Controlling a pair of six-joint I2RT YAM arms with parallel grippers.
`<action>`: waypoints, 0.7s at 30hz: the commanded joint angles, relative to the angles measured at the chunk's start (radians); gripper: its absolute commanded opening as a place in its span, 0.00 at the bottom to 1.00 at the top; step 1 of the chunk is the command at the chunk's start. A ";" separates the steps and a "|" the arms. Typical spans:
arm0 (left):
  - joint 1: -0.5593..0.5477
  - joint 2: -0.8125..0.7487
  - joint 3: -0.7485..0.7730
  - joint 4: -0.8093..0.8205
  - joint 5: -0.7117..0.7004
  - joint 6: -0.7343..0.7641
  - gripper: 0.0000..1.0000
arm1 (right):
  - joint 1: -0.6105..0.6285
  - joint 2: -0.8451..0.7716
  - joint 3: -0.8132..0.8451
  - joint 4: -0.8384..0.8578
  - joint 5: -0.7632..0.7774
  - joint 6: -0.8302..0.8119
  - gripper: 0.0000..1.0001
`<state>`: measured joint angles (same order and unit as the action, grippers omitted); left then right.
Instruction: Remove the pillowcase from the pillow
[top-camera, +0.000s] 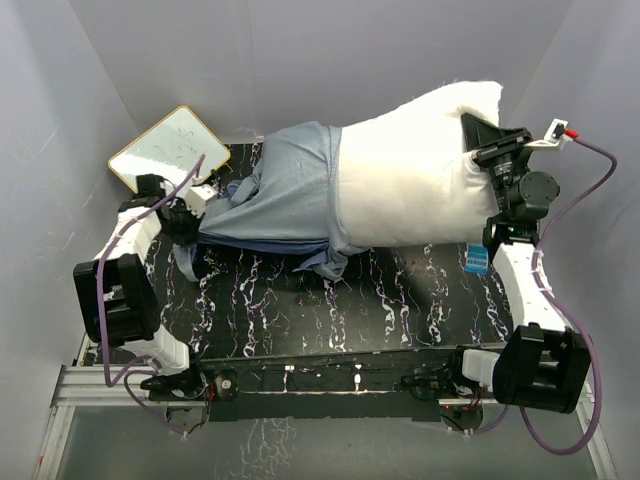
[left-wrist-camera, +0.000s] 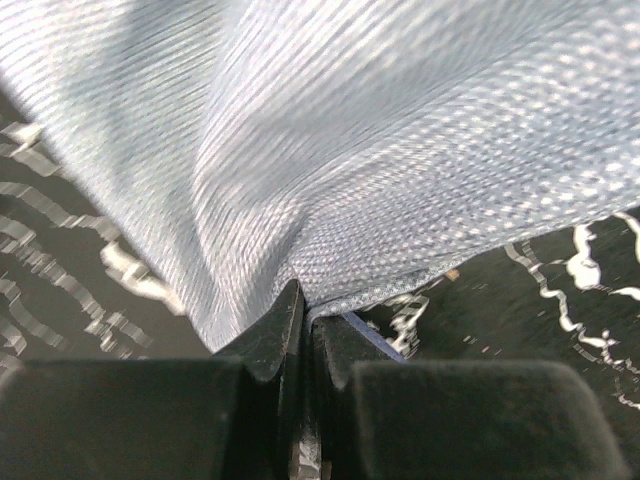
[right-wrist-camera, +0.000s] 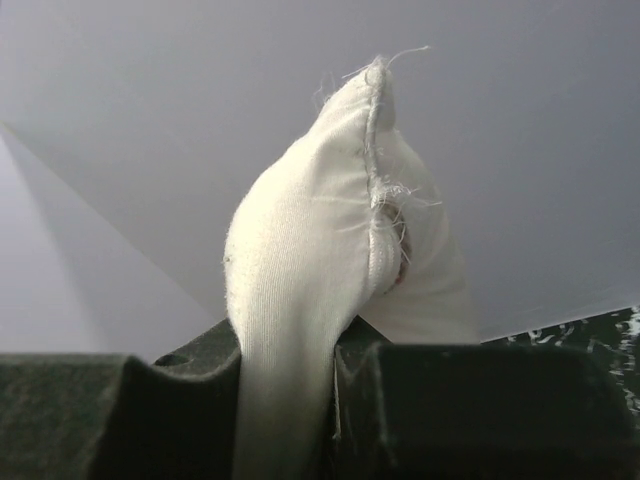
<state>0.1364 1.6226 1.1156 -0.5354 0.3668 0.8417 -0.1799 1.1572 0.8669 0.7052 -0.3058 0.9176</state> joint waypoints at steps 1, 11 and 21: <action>0.125 -0.096 0.037 -0.071 0.023 0.047 0.00 | -0.030 0.023 0.200 0.322 0.039 0.212 0.08; 0.332 -0.168 0.012 -0.153 0.122 0.141 0.00 | -0.072 0.134 0.357 0.637 -0.014 0.427 0.08; 0.350 -0.198 0.152 -0.476 0.540 0.325 0.97 | -0.055 0.148 0.333 0.763 -0.150 0.504 0.08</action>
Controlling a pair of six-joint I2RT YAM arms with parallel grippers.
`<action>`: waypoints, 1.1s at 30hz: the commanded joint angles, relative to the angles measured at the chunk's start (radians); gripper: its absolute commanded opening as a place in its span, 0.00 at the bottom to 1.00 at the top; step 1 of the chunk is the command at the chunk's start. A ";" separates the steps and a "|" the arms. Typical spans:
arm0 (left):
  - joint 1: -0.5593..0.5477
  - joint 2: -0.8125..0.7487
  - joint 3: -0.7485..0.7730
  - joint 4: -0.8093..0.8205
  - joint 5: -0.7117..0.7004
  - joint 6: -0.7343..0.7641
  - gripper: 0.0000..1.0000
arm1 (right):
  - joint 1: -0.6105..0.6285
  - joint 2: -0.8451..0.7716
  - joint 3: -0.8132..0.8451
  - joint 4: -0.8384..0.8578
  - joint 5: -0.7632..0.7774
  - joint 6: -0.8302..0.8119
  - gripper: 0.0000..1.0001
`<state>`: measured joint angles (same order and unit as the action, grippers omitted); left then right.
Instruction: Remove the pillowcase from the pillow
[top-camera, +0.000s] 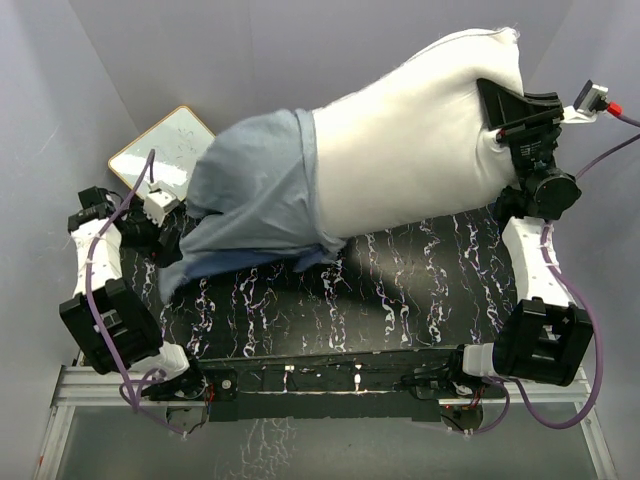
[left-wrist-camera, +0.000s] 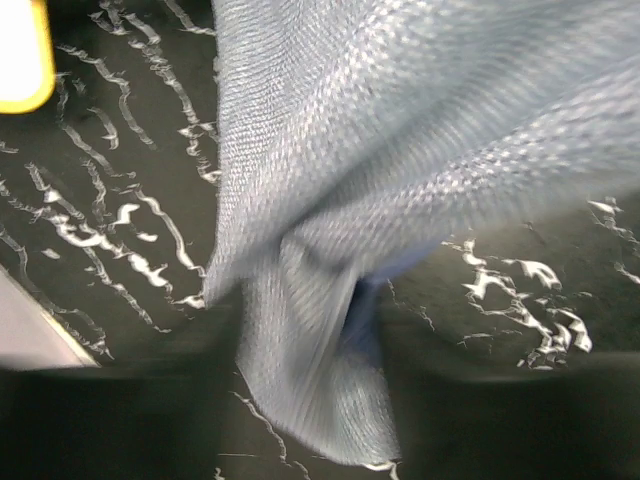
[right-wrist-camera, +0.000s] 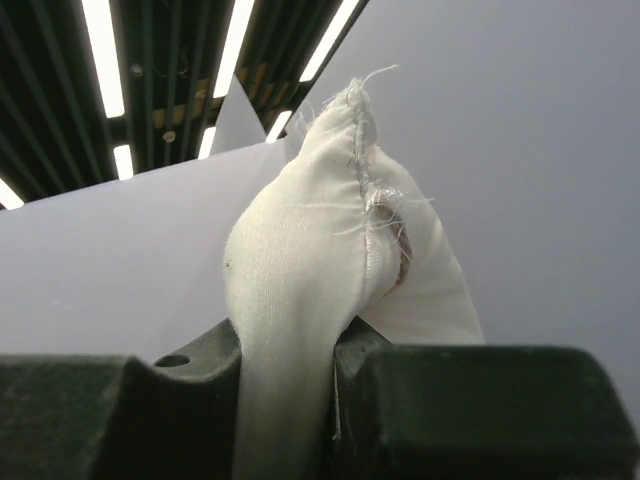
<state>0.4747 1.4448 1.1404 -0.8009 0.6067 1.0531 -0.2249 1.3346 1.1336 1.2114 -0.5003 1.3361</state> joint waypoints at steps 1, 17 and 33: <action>0.010 -0.021 0.160 -0.227 0.378 0.111 0.97 | -0.008 -0.019 0.071 0.295 0.024 0.108 0.08; -0.427 0.095 0.179 -0.041 0.282 0.085 0.97 | 0.082 0.042 0.115 0.448 -0.081 0.160 0.08; -0.431 0.275 0.287 -0.090 0.384 -0.167 0.00 | 0.081 0.009 0.109 0.416 -0.067 0.114 0.08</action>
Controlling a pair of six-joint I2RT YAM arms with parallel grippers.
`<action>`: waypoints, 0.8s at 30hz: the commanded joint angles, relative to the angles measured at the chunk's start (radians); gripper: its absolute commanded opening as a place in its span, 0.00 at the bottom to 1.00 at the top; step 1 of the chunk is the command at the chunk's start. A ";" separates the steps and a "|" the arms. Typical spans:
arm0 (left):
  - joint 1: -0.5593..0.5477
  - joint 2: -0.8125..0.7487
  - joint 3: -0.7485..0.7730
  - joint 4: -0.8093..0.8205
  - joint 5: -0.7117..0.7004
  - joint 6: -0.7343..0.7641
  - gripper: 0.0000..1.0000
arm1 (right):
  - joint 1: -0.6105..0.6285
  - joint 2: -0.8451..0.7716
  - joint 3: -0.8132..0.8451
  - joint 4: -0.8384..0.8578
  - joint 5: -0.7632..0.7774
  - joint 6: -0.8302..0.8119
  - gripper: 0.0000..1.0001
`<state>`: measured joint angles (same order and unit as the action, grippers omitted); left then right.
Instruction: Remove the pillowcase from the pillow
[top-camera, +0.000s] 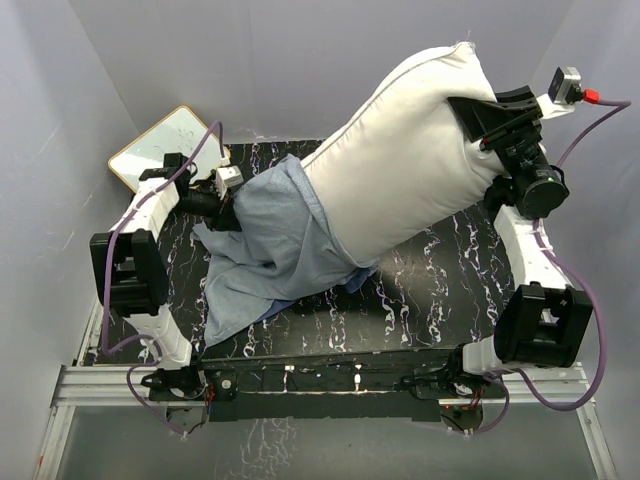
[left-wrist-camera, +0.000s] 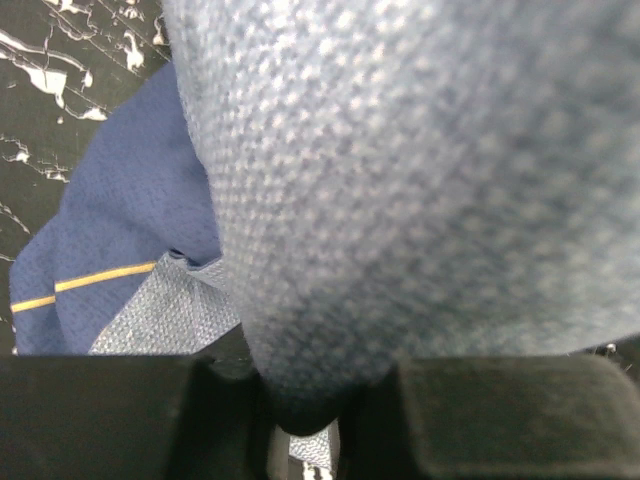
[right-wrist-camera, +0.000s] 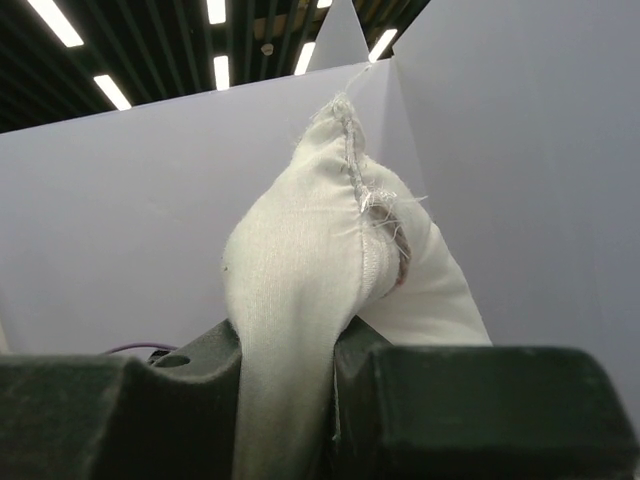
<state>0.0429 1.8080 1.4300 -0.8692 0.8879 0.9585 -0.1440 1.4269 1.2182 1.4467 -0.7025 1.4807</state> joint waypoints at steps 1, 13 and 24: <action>0.000 -0.118 -0.040 0.025 0.078 -0.105 0.00 | 0.001 -0.098 0.023 0.149 0.135 -0.071 0.08; 0.235 -0.248 -0.329 0.127 -0.419 -0.073 0.00 | -0.018 -0.266 0.029 -0.359 0.470 -0.552 0.08; 0.348 -0.280 -0.314 0.139 -0.408 -0.020 0.00 | -0.020 -0.362 0.115 -0.714 0.840 -0.807 0.08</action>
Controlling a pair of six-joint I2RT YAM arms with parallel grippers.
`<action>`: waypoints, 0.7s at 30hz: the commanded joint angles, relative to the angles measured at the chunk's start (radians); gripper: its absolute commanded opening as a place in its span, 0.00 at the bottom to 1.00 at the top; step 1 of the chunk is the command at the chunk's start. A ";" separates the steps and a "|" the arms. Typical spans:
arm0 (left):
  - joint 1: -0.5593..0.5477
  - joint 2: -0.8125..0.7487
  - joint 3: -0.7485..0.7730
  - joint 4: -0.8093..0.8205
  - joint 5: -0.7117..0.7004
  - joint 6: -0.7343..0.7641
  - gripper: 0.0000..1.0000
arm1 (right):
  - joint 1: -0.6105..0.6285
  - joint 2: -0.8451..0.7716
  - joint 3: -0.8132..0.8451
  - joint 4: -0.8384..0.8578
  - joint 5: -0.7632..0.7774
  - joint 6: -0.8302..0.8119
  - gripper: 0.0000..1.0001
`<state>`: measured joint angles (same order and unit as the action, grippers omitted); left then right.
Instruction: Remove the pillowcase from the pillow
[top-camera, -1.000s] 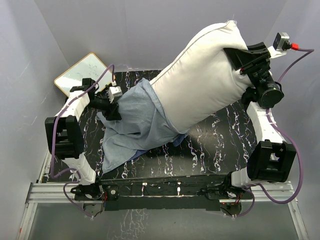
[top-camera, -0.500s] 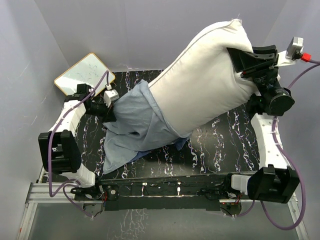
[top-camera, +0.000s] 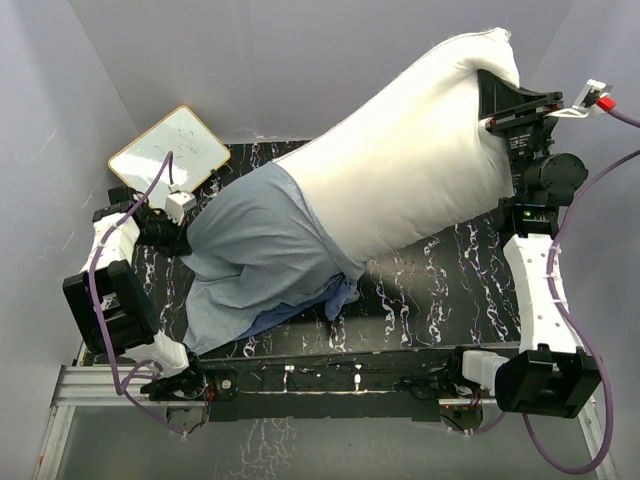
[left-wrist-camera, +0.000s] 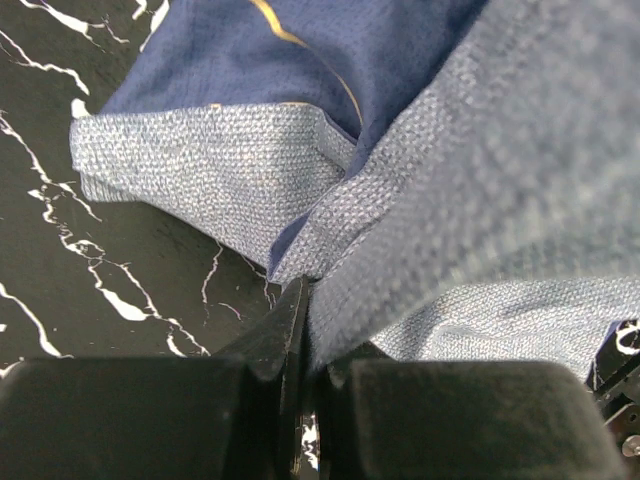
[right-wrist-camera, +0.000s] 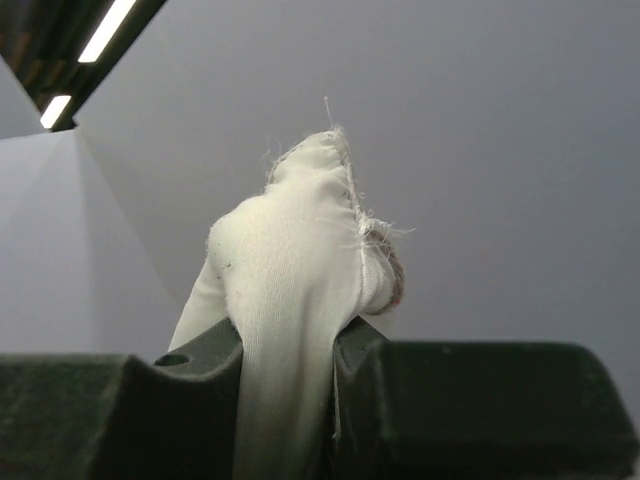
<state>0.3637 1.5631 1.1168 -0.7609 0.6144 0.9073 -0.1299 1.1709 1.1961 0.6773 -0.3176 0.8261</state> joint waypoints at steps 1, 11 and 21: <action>0.027 -0.023 0.014 0.028 -0.146 0.023 0.00 | -0.036 -0.113 0.152 0.025 0.483 -0.178 0.08; 0.027 -0.021 0.038 0.013 -0.196 0.007 0.00 | -0.035 -0.170 0.206 -0.027 0.652 -0.220 0.08; 0.087 -0.031 -0.035 0.072 -0.313 0.159 0.00 | -0.034 -0.161 0.323 -0.001 0.679 -0.328 0.08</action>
<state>0.4030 1.5547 1.0843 -0.7151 0.4095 0.9989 -0.1383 1.0424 1.3598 0.4000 0.1921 0.5751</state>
